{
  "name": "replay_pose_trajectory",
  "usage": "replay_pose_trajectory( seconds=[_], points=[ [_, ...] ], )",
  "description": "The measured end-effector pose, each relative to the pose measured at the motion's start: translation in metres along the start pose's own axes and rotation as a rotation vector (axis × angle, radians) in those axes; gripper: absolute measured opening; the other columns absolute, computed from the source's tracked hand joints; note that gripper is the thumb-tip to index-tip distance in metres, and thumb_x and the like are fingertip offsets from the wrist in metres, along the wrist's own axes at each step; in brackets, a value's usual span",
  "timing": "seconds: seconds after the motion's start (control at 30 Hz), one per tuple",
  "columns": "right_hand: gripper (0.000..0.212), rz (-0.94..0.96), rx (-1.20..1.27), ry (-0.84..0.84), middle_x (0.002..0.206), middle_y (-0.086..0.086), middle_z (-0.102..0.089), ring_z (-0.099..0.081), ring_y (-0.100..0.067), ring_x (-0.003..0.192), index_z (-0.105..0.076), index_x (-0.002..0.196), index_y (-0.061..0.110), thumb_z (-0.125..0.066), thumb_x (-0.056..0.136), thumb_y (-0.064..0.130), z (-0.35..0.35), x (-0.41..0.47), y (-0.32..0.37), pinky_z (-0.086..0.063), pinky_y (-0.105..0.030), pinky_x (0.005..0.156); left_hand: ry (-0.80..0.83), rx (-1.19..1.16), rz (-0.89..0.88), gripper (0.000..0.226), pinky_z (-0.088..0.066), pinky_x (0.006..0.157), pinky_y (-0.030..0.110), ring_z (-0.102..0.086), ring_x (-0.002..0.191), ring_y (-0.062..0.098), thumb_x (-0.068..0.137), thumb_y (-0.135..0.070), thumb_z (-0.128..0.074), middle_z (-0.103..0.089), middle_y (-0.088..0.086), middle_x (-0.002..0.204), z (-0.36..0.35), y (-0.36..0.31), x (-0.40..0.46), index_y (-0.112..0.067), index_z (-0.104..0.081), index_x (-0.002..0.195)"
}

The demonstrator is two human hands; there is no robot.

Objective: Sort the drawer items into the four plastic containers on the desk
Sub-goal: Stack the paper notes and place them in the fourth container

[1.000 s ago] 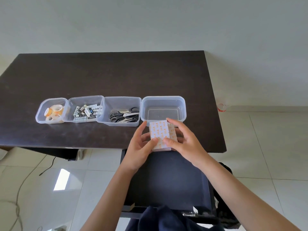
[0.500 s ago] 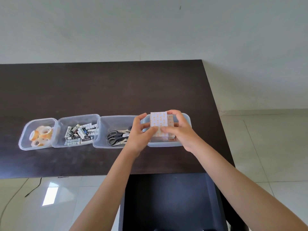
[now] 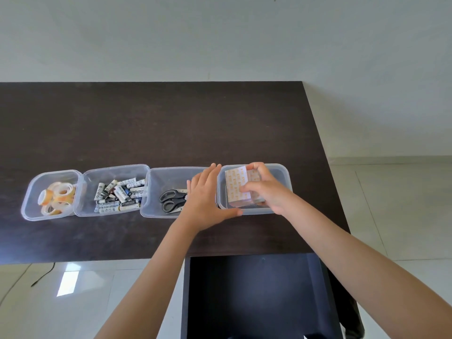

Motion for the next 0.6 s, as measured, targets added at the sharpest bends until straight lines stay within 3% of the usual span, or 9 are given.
replay_pose_trajectory(
  seconds=[0.17,0.37,0.5,0.6],
  points=[
    [0.051,-0.095,0.020,0.039,0.119,-0.001,-0.050,-0.047,-0.022,0.111,-0.044,0.117,0.032,-0.068,0.080,0.007,-0.014,0.007,-0.007,-0.045,-0.028,0.068,0.035,0.030,0.000,0.098,-0.001,0.116,0.054,-0.020,0.140,0.019,0.069,-0.051,-0.076,-0.029,-0.005,0.151,-0.009,0.012,0.002,-0.025,-0.022,0.147],
    [0.062,-0.144,0.038,0.073,0.123,-0.004,-0.053,-0.048,-0.027,0.118,-0.042,0.119,0.032,-0.074,0.074,0.002,-0.023,0.016,-0.017,-0.047,-0.049,0.100,-0.004,0.014,-0.024,0.093,-0.003,0.116,0.053,-0.024,0.139,0.020,0.072,-0.045,-0.076,-0.031,-0.003,0.150,-0.009,0.012,0.002,-0.023,-0.025,0.146],
    [0.067,-0.113,0.025,0.076,0.125,-0.004,-0.050,-0.047,-0.024,0.119,-0.037,0.125,0.027,-0.073,0.077,-0.002,-0.022,0.016,-0.016,-0.048,-0.043,0.100,-0.002,0.003,-0.020,0.092,-0.005,0.117,0.054,-0.024,0.139,0.020,0.072,-0.043,-0.076,-0.032,-0.003,0.150,-0.011,0.013,0.001,-0.023,-0.025,0.146],
    [0.069,-0.082,-0.064,0.023,0.125,-0.004,-0.050,-0.048,-0.023,0.118,-0.035,0.126,0.029,-0.076,0.076,0.003,-0.018,0.016,-0.016,-0.051,-0.042,0.097,-0.002,-0.010,-0.023,0.094,-0.017,0.115,0.058,-0.028,0.136,0.021,0.071,-0.045,-0.076,-0.033,-0.003,0.149,-0.012,0.016,0.001,-0.023,-0.025,0.146]
  ],
)
Point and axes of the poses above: each hand's wrist, its own x-axis towards the middle knuckle, its own z-axis out of the back of the hand, y = z × x, the point moved 10 cm from there along x, towards the middle knuckle
